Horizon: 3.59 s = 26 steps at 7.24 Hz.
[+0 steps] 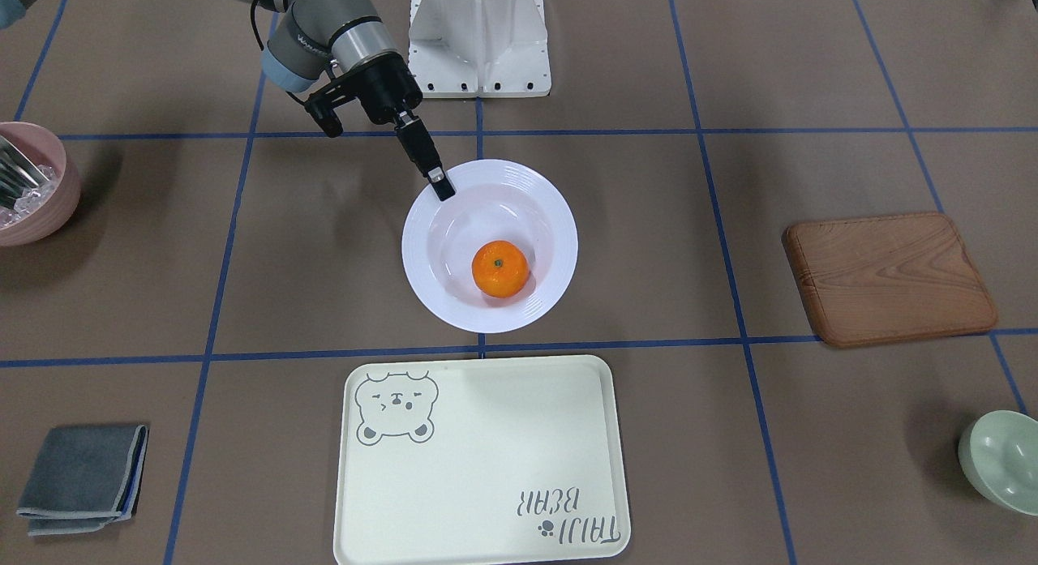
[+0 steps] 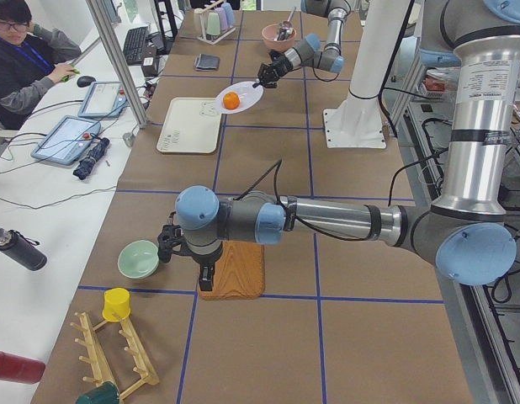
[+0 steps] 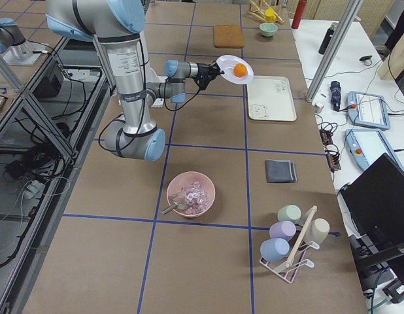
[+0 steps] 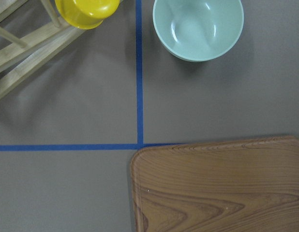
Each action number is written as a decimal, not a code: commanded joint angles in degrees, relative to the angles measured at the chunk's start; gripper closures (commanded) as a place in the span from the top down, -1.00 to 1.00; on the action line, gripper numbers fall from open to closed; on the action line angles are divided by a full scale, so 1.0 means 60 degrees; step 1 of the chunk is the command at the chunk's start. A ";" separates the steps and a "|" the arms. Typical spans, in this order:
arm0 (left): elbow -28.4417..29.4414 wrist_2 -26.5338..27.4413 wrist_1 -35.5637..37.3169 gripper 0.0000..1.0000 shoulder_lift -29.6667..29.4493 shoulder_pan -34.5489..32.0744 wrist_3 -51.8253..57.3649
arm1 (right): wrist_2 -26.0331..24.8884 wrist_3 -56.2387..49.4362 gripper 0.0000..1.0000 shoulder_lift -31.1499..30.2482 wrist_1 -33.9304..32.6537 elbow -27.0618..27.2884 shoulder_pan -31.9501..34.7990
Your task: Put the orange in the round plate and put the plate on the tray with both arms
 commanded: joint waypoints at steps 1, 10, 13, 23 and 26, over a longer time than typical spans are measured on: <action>-0.0111 0.0015 -0.0027 0.97 0.0139 -0.0061 -0.0008 | 0.0388 0.0139 -1.00 0.1398 -0.0024 -0.2286 0.1054; -0.0111 0.0001 -0.0027 0.97 -0.0022 -0.0032 -0.0111 | 0.0887 0.1312 -0.71 0.4529 -0.0551 -0.7459 0.2012; -0.0096 0.0001 -0.0027 0.97 -0.0052 -0.0017 -0.0125 | 0.0960 -0.0845 1.00 0.3027 -0.0566 -0.5139 0.1630; -0.0125 0.0015 -0.0027 0.97 0.0095 -0.0032 -0.0023 | 1.0868 -1.6410 1.00 -0.1119 -0.6952 -0.0953 0.7918; -0.0125 0.0030 -0.0027 0.97 0.0109 -0.0032 -0.0008 | 1.2368 -2.1437 1.00 -0.2209 -0.8468 -0.0939 1.0557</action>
